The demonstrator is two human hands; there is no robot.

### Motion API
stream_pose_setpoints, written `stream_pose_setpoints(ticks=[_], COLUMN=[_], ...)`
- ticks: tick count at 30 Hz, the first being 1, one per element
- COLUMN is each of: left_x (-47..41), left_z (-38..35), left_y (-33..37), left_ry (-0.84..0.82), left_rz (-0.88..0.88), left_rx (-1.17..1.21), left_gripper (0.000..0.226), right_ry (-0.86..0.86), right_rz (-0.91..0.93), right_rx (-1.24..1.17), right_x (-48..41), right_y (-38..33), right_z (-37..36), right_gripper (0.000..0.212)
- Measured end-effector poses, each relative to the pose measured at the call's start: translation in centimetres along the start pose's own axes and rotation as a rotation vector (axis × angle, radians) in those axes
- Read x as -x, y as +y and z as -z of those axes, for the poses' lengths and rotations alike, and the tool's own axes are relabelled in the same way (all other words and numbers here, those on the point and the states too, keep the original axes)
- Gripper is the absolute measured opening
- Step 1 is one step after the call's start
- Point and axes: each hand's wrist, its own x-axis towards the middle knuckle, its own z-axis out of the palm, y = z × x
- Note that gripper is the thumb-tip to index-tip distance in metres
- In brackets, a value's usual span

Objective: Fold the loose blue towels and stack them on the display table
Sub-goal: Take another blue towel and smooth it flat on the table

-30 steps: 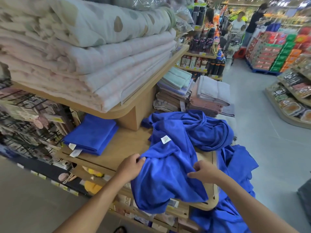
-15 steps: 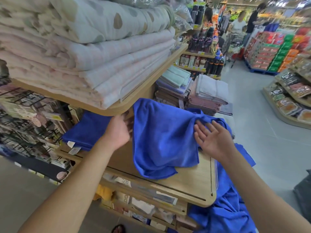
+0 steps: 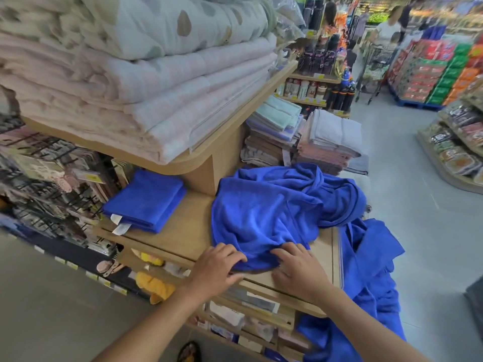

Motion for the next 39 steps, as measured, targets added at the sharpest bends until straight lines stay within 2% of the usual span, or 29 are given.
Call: stream_pose_setpoints(ticks=[2, 4, 7, 8, 10, 11, 13, 15, 17, 22, 25, 27, 30, 32, 34, 36, 37, 39], left_x=[-0.1, -0.3, -0.4, -0.3, -0.2, -0.3, -0.5, -0.9, -1.2, -1.6, -1.9, -2.3, -2.5, -2.3, -1.7, -1.2, -1.1, -1.6], left_z=[0.4, 1.1, 2.8, 3.5, 4.9, 5.5, 6.5, 7.1, 7.9, 9.5, 9.9, 9.8, 8.8, 7.8, 6.8, 5.8, 5.4, 4.9], left_y=[0.0, 0.1, 1.1, 1.5, 2.4, 2.8, 3.8, 4.3, 4.6, 4.6, 3.8, 2.6, 0.1, -1.7, -3.3, -4.6, -5.0, -5.5], left_ry=[0.052, 0.116, 0.192, 0.206, 0.21, 0.215, 0.219, 0.201, 0.196, 0.182, 0.01, -0.127, -0.169, -0.161, -0.144, -0.104, -0.088, -0.095], left_rz=[0.043, 0.069, 0.104, 0.126, 0.157, 0.153, 0.118, 0.105, 0.111, 0.163, 0.233, 0.322, 0.408, 0.517, 0.657, 0.827, 0.921, 1.11], left_rx=[0.013, 0.093, 0.279, 0.375, 0.577, 0.656, 0.755, 0.806, 0.861, 1.139, 1.027, 0.769, 0.431, 0.304, 0.178, 0.217, 0.324, 0.694], left_gripper=[0.019, 0.01, 0.008, 0.008, 0.005, 0.005, 0.006, 0.007, 0.011, 0.017, 0.044, 0.05, 0.02, 0.017, 0.016, 0.009, 0.006, 0.023], right_ry=[-0.023, -0.011, 0.128, 0.176, 0.19, 0.154, 0.052, 0.035, 0.108, 0.147, 0.264, 0.296, 0.386, 0.447, 0.419, 0.252, 0.144, -0.073], right_rz=[-0.049, -0.047, -0.034, -0.031, -0.022, -0.003, 0.016, 0.006, -0.024, 0.007, 0.084, 0.155, 0.178, 0.167, 0.137, 0.089, 0.042, -0.075], right_rx=[0.032, 0.0, -0.346, -0.492, -0.749, -0.824, -0.839, -0.799, -0.839, -1.0, -1.088, -1.044, -0.968, -1.01, -1.14, -1.329, -1.417, -1.479], right_x=[0.0, 0.0, 0.3, 0.4, 0.8, 1.0, 1.2, 1.0, 0.9, -0.4, -2.1, -3.3, -4.5, -4.8, -4.7, -4.3, -4.0, -3.2], right_y=[0.5, 0.8, 0.5, 0.4, -0.4, -0.8, -1.8, -2.5, -2.7, -3.0, -3.2, -3.6, -4.5, -4.7, -4.4, -3.5, -3.1, -2.8], right_z=[0.1, 0.2, 1.3, 1.8, 3.2, 3.8, 4.3, 4.2, 4.5, 8.3, 12.6, 15.9, 20.8, 23.7, 25.7, 26.2, 25.8, 24.1], right_gripper=[0.055, 0.049, 0.012, 0.007, 0.011, 0.022, 0.039, 0.024, 0.011, 0.011, 0.005, 0.006, 0.016, 0.015, 0.013, 0.015, 0.024, 0.051])
